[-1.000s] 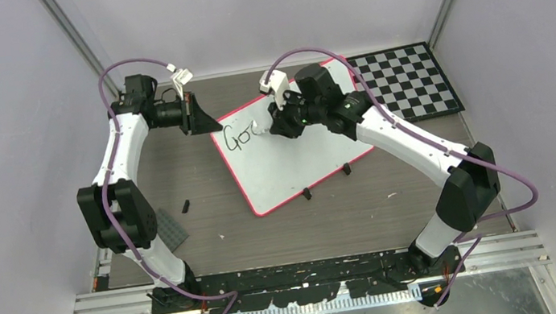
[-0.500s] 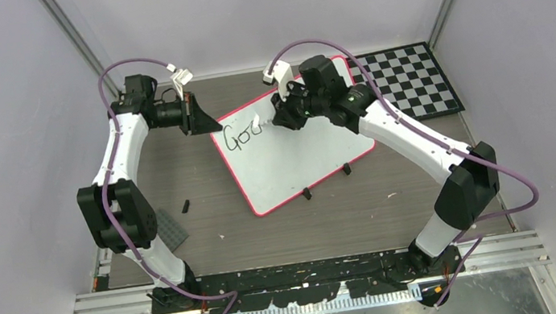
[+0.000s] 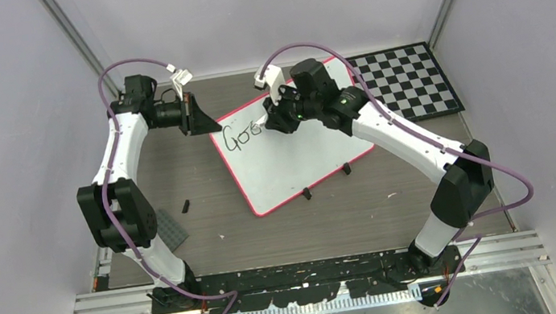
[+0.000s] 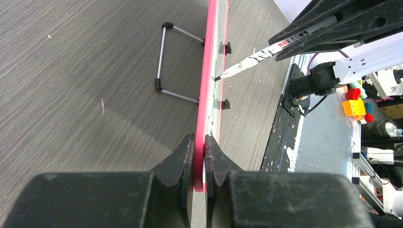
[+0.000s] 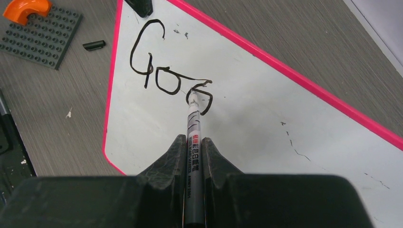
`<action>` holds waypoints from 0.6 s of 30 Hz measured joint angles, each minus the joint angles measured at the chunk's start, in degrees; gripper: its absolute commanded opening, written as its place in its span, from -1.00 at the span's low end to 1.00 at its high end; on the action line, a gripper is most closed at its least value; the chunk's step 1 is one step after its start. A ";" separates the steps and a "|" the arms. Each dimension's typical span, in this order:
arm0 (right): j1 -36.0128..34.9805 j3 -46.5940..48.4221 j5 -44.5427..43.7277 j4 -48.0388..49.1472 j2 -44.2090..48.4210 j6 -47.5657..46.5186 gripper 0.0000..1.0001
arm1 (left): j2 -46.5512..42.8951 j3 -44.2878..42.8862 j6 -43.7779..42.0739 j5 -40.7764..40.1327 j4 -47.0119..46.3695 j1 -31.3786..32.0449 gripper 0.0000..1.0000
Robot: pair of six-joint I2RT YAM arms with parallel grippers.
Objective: Write a sentence on the whiteboard
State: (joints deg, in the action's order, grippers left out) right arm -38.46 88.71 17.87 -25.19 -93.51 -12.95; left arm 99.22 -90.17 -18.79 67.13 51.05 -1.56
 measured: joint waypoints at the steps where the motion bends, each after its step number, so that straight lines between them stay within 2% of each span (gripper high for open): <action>1: -0.13 0.00 -0.02 -0.02 0.00 0.00 -0.99 | 0.00 -0.07 -0.13 0.00 0.22 0.00 -1.00; 9: 0.50 -0.72 0.07 -0.15 0.72 0.90 -1.00 | 0.17 -0.59 -1.14 0.15 1.29 0.07 -1.00; 18: 5.01 -3.80 0.20 -0.15 6.14 1.97 -1.00 | 0.44 -0.81 -1.25 0.48 1.75 0.07 -1.00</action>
State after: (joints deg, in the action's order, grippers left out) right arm -33.45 84.90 18.06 -25.34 -87.37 -10.98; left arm 99.66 -90.98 -20.03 67.61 52.80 -1.50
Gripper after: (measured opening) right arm 0.178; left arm 0.104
